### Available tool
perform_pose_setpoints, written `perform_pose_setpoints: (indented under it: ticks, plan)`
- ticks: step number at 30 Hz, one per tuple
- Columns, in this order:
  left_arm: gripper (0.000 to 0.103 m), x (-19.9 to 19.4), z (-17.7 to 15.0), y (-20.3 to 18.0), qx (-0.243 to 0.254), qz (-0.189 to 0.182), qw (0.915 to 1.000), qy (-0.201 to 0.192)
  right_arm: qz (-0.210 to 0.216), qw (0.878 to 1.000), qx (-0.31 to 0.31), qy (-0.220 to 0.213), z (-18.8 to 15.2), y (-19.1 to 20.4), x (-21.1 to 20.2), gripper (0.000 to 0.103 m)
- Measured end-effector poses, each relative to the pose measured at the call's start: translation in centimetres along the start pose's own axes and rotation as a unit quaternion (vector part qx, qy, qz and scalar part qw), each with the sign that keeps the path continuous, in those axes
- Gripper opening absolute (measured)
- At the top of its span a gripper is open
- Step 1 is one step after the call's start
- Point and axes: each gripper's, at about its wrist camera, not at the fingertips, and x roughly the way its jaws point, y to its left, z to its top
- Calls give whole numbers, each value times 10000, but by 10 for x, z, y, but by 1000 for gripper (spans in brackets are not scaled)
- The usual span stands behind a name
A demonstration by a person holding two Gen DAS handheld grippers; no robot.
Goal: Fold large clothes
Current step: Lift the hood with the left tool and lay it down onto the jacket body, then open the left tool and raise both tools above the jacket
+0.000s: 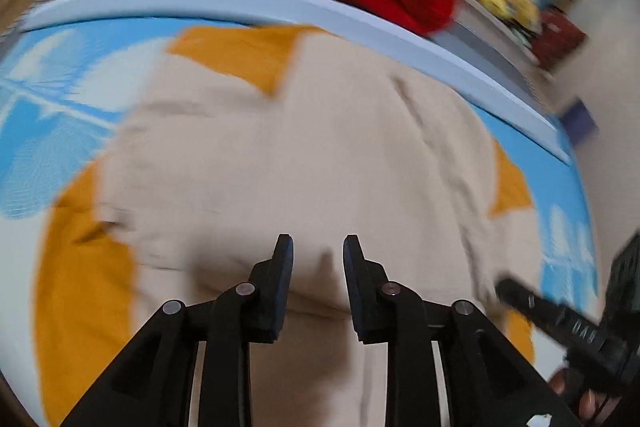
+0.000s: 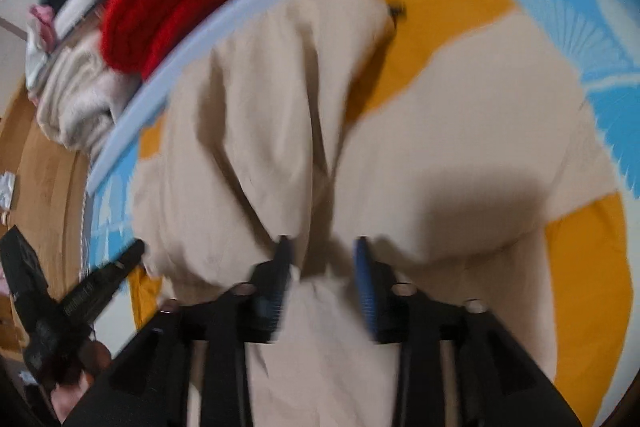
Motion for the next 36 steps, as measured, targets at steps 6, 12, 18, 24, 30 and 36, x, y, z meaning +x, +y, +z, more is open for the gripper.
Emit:
perform_pose_setpoints:
  ticks: [6,12,18,24,30,36]
  plan:
    - [19,37,-41,-9,54,85,9963,850,-37,9994,-272,209,-2,1,21,45]
    - [19,-9,-17,-9,-40,407,9982,439,-509,9972,0,555,-7,-20,31,45]
    - [20,-89,-9,-33,422,604,9952,-637,-770,9948,-442,-508,-5,11,-23,45]
    - [20,-130,-7,-45,389,883,9865,-1319,-636,9625,-1318,-2286,-19,40,-117,45]
    - [20,-190,-34,-47,589,1167,9702,-2038,-772,9366,-1647,-2995,-60,60,-203,45]
    - [20,-245,-99,-29,311,1143,9690,-2169,-771,9329,-1858,-2989,-118,45,-287,18]
